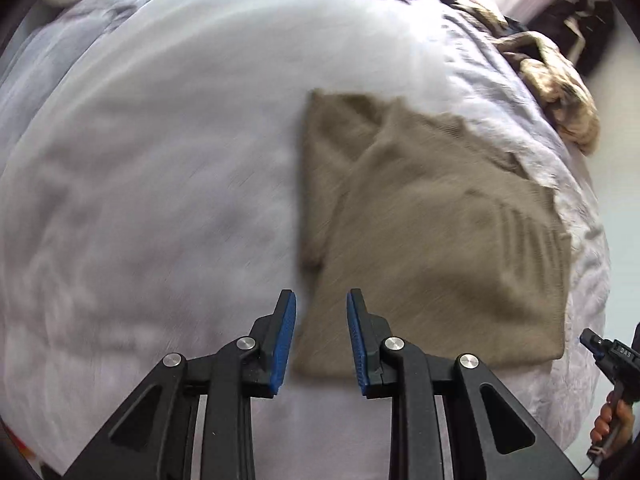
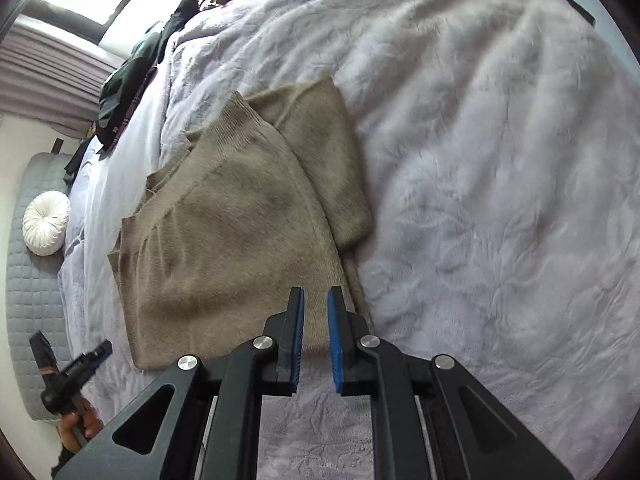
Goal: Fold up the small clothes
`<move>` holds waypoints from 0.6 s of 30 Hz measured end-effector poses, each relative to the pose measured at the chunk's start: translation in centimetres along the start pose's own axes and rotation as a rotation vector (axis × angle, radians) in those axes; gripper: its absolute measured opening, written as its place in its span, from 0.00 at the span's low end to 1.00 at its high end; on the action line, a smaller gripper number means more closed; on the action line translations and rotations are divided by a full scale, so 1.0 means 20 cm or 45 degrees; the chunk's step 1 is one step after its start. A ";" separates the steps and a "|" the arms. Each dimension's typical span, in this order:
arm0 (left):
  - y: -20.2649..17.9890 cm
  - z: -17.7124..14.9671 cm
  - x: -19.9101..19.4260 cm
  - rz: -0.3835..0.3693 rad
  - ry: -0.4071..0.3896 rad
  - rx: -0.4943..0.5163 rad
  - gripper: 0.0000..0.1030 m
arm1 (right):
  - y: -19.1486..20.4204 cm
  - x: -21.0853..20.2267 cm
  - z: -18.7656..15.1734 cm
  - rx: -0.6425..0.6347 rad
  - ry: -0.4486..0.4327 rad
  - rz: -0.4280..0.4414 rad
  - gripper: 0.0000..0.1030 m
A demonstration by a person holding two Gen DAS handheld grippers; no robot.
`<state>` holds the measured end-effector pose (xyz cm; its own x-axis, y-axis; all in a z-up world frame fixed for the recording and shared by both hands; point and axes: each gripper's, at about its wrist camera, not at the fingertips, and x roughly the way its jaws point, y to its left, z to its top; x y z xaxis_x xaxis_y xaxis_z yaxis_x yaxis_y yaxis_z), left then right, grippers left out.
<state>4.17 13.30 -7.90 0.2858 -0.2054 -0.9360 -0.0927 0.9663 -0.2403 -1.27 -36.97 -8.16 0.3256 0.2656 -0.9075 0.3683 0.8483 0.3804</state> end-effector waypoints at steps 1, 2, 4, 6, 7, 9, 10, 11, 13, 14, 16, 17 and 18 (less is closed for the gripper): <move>-0.04 0.03 0.01 -0.014 0.000 0.019 0.27 | -0.01 0.00 0.00 0.004 0.010 -0.047 0.13; -0.06 0.07 0.04 -0.027 0.004 0.027 0.27 | -0.03 0.00 0.00 0.024 0.018 -0.109 0.15; -0.13 0.11 0.08 -0.050 0.011 0.039 0.26 | -0.05 0.00 0.01 0.066 0.014 -0.086 0.16; -0.16 0.15 0.14 -0.050 0.022 0.067 0.27 | -0.05 0.02 0.05 0.080 0.010 -0.054 0.16; -0.18 0.17 0.17 -0.046 0.028 0.079 0.27 | -0.02 0.04 0.08 0.062 0.004 -0.040 0.16; -0.18 0.20 0.21 -0.031 0.043 0.094 0.27 | 0.04 0.10 0.14 0.021 0.006 -0.027 0.16; -0.19 0.23 0.23 -0.026 0.045 0.091 0.27 | 0.07 0.14 0.16 0.010 0.013 -0.029 0.16; -0.21 0.26 0.28 -0.015 0.043 0.082 0.26 | 0.10 0.18 0.18 0.004 0.026 -0.025 0.16; -0.20 0.30 0.36 0.025 0.041 0.066 0.27 | 0.14 0.27 0.22 -0.006 0.050 -0.017 0.16; -0.18 0.32 0.41 0.051 0.055 0.044 0.27 | 0.16 0.33 0.23 -0.026 0.070 -0.037 0.16; -0.13 0.34 0.47 0.016 0.081 -0.022 0.26 | 0.16 0.41 0.24 -0.045 0.111 -0.077 0.15; -0.11 0.34 0.48 -0.005 0.080 -0.047 0.26 | 0.15 0.44 0.24 -0.044 0.126 -0.087 0.11; -0.10 0.35 0.48 -0.016 0.081 -0.053 0.26 | 0.14 0.46 0.24 -0.043 0.131 -0.093 0.10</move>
<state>13.71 10.37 -14.61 0.2262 -0.2283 -0.9469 -0.1295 0.9565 -0.2616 6.96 -34.30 -14.52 0.2074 0.2464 -0.9467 0.3576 0.8817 0.3079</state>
